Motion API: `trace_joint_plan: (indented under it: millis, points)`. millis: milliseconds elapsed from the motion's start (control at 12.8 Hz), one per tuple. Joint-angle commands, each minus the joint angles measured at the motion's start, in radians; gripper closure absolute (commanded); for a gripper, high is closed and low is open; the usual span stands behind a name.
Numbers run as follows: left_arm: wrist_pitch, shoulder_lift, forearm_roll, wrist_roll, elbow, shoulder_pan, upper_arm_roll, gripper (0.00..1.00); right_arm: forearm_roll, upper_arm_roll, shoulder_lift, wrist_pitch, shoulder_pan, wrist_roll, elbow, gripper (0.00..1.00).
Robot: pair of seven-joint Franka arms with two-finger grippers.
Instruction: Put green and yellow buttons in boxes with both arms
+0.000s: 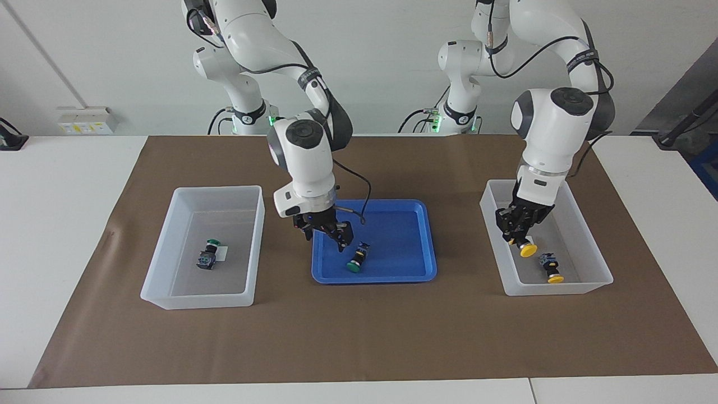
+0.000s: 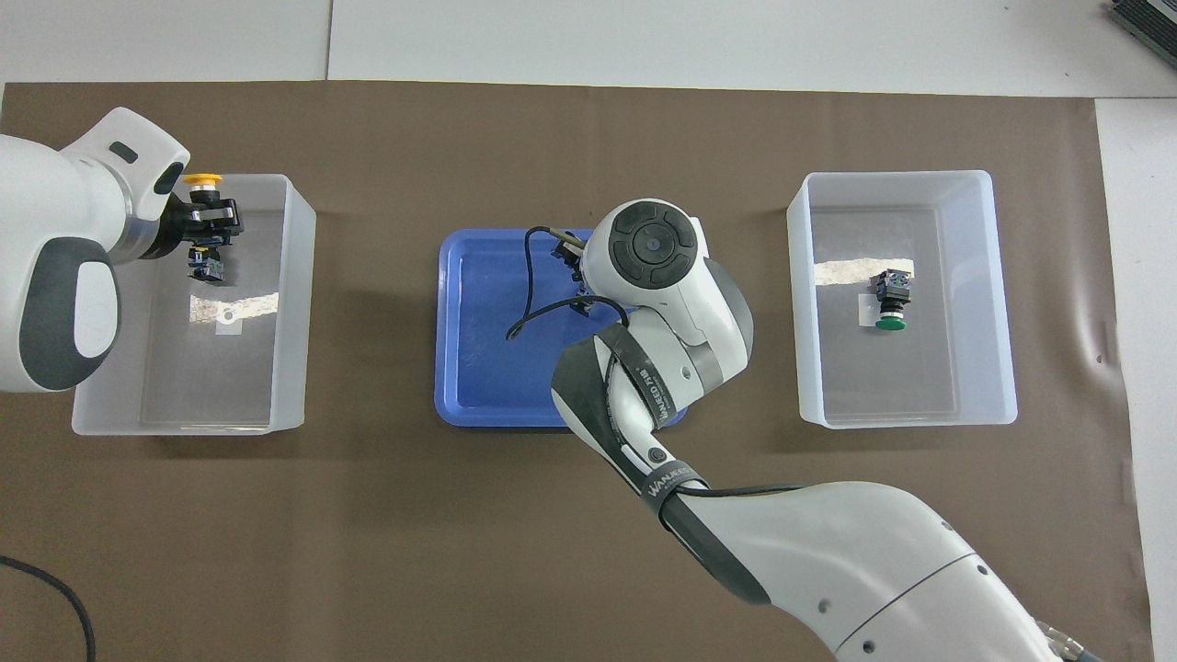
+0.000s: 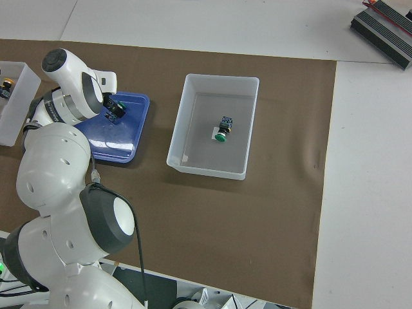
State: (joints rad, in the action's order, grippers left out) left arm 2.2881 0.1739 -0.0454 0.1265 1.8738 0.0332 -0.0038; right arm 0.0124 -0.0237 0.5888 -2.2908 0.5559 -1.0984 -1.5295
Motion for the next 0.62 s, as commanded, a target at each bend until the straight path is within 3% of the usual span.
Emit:
trace_joint_plan:
  millis: [0,468,546]
  points:
    - [0.054,0.019,0.063,-0.111,0.047,-0.042,-0.013,1.00,0.006,0.004,0.008,-0.007,0.005,-0.012,0.000,0.00]
    - [0.145,0.101,0.082,-0.125,0.082,-0.073,-0.013,1.00,0.008,0.004,-0.001,-0.076,0.012,0.015,-0.080,0.00]
    - [0.161,0.117,0.081,-0.130,0.081,-0.072,-0.015,1.00,0.006,0.004,-0.003,-0.081,0.012,0.018,-0.090,0.08]
